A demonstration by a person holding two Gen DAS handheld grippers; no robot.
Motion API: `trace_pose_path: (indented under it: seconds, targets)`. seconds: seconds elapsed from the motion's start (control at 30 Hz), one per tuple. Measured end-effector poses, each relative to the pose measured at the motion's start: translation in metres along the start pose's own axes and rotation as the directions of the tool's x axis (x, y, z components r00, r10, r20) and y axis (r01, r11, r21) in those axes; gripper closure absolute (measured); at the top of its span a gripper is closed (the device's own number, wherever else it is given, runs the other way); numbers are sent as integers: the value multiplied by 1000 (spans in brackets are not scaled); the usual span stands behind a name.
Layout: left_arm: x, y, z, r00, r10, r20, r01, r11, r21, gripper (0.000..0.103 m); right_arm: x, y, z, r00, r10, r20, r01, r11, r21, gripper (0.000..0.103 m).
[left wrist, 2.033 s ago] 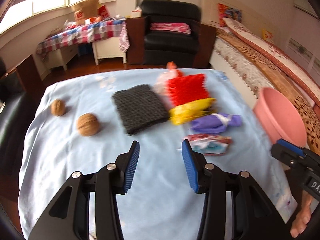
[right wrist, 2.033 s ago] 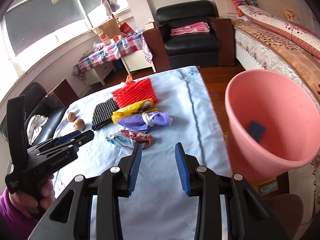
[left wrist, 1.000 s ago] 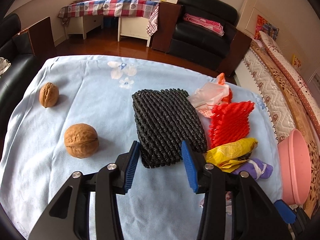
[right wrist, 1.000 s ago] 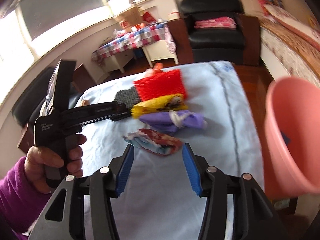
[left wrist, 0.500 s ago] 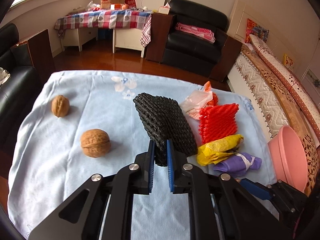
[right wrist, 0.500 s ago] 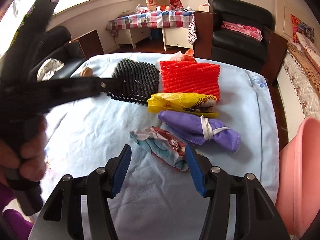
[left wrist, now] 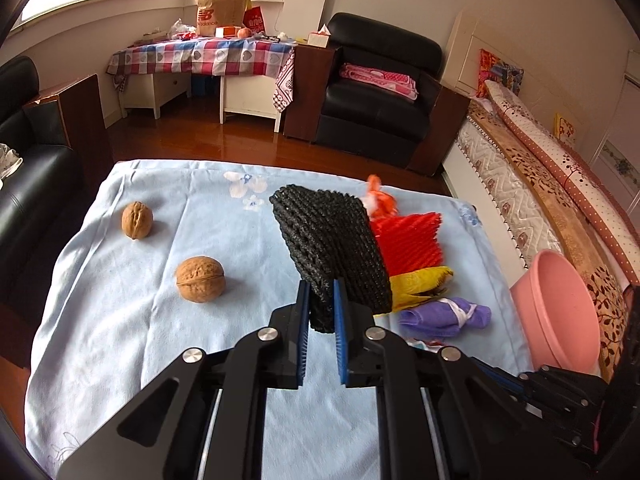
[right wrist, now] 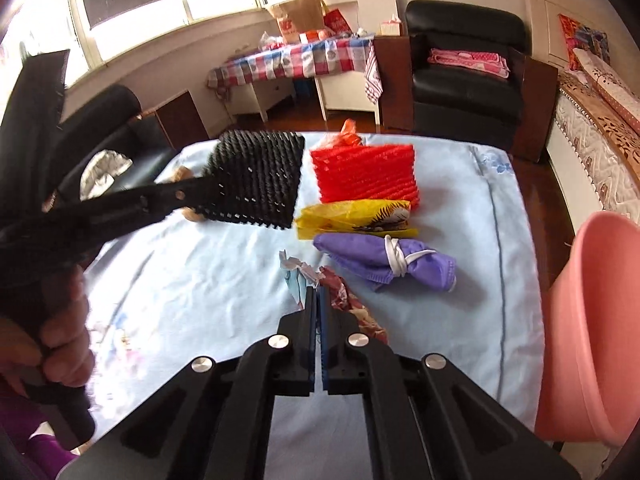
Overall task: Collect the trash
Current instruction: 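Carry the black mesh pad in the left tool while the right tool carries the wrapper over the bucket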
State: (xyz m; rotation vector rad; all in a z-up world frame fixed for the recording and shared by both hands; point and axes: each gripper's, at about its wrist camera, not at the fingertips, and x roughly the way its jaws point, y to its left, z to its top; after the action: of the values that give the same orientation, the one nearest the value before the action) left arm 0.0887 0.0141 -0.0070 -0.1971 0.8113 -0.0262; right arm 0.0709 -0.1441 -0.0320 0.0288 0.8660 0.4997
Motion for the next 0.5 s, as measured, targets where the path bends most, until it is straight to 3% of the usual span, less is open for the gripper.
trace_pose_path:
  seconds: [0.27, 0.5]
  targets:
    - [-19, -13, -4, 999, -28, 28, 28, 999, 17, 92, -56, 1, -8, 995, 25, 95, -30, 998, 55, 102]
    - [-39, -41, -5, 995, -70, 66, 65, 995, 76, 92, -95, -5, -11, 986, -5, 167, -12, 995, 104, 102]
